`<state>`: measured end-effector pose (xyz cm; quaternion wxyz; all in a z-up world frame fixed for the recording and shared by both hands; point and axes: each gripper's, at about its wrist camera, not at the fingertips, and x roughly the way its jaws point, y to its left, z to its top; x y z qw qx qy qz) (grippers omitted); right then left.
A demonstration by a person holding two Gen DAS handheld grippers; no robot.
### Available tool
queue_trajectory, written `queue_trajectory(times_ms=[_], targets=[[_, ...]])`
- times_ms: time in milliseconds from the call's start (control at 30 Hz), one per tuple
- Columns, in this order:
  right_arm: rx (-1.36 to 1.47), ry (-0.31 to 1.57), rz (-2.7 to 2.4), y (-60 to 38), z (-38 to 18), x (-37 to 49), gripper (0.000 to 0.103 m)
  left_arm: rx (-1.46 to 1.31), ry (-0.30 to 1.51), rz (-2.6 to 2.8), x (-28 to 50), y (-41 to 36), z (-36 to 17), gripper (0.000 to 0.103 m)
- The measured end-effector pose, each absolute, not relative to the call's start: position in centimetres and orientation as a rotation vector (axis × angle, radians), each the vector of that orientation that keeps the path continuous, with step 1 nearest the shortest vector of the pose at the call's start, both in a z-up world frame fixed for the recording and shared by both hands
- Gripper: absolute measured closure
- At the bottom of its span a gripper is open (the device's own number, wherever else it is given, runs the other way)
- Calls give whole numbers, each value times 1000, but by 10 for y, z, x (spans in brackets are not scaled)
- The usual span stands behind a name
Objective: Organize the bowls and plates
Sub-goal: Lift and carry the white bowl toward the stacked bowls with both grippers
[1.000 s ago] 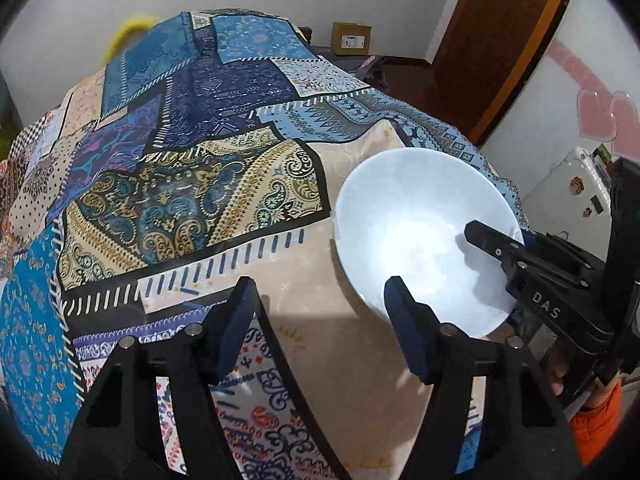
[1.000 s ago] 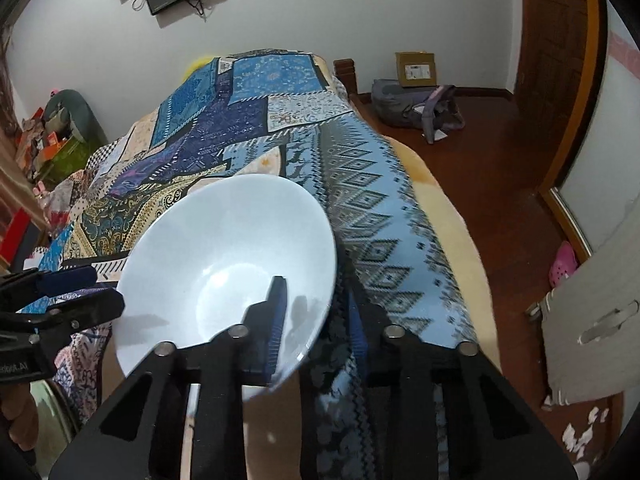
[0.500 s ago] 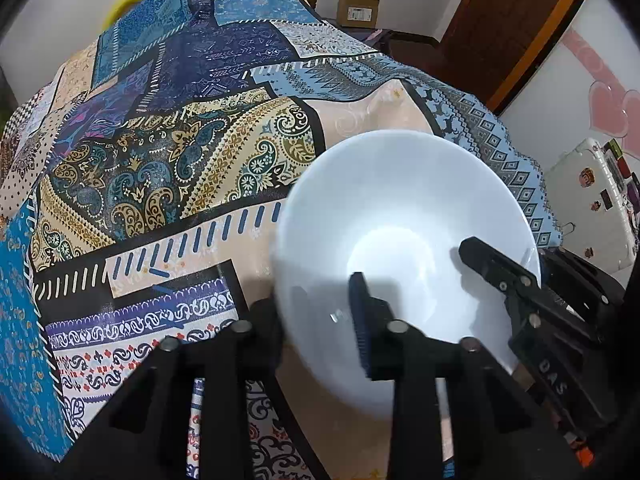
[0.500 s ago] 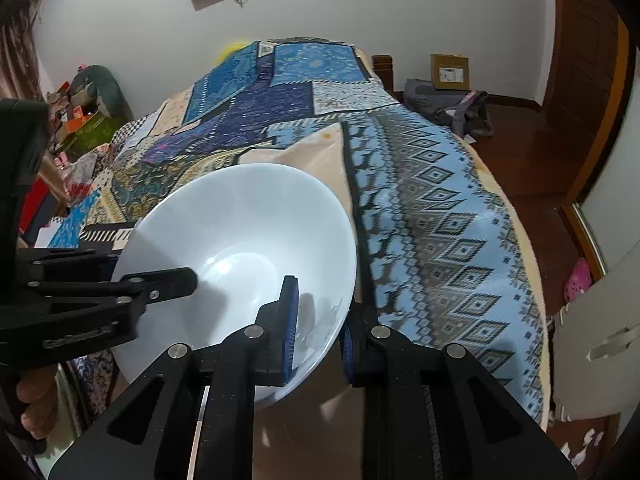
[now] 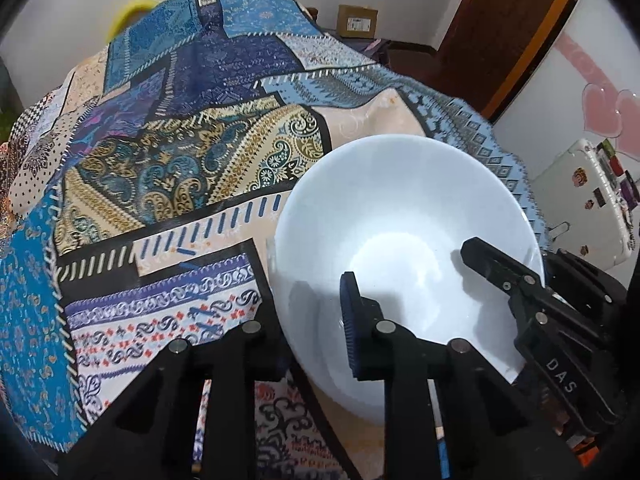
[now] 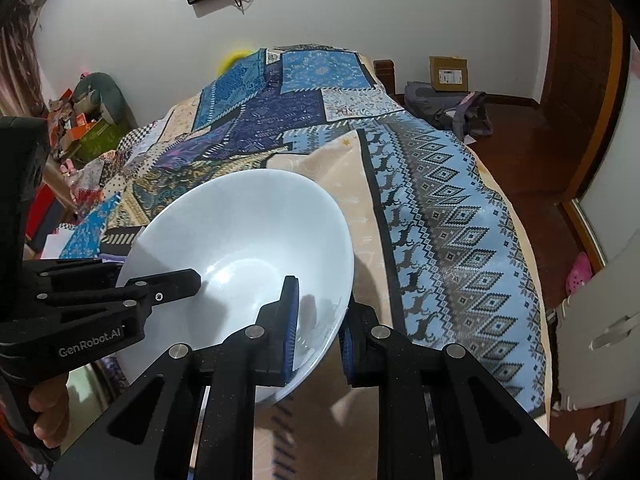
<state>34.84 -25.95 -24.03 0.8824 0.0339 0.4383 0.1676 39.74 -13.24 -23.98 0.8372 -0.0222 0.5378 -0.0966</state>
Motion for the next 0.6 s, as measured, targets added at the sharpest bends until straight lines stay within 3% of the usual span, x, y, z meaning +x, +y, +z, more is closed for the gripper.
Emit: queue_trajectory(times_ms=[600], targets=[[52, 805, 402, -229, -178, 293, 86, -101, 1041, -182, 321, -96, -160, 85]])
